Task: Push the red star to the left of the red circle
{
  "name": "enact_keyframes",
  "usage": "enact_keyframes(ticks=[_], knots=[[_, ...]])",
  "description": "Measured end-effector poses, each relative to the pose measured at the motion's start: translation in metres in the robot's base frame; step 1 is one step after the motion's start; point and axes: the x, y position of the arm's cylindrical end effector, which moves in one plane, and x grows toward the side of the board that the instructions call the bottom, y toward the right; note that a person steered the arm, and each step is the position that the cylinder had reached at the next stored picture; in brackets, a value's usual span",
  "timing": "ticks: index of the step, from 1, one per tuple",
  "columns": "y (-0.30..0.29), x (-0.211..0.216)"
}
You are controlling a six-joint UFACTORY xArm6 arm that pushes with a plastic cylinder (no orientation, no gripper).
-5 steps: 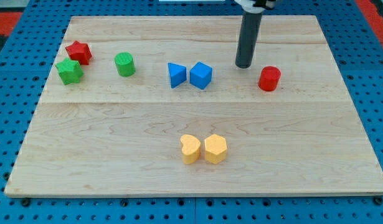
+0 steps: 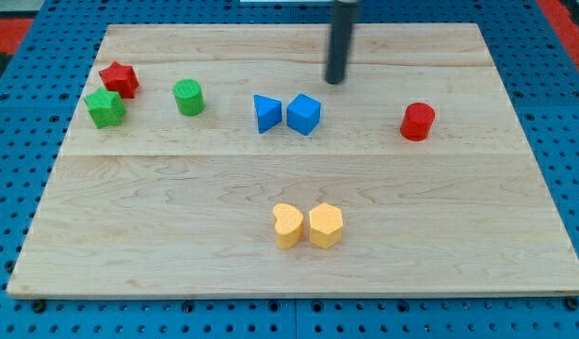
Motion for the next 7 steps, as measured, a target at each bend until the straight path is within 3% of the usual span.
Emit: enact_keyframes(ticks=[1, 2, 3, 5, 7], knots=[[-0.100, -0.048], [-0.222, -0.055], [-0.305, -0.013], [-0.318, 0.041], [-0.258, 0.030]])
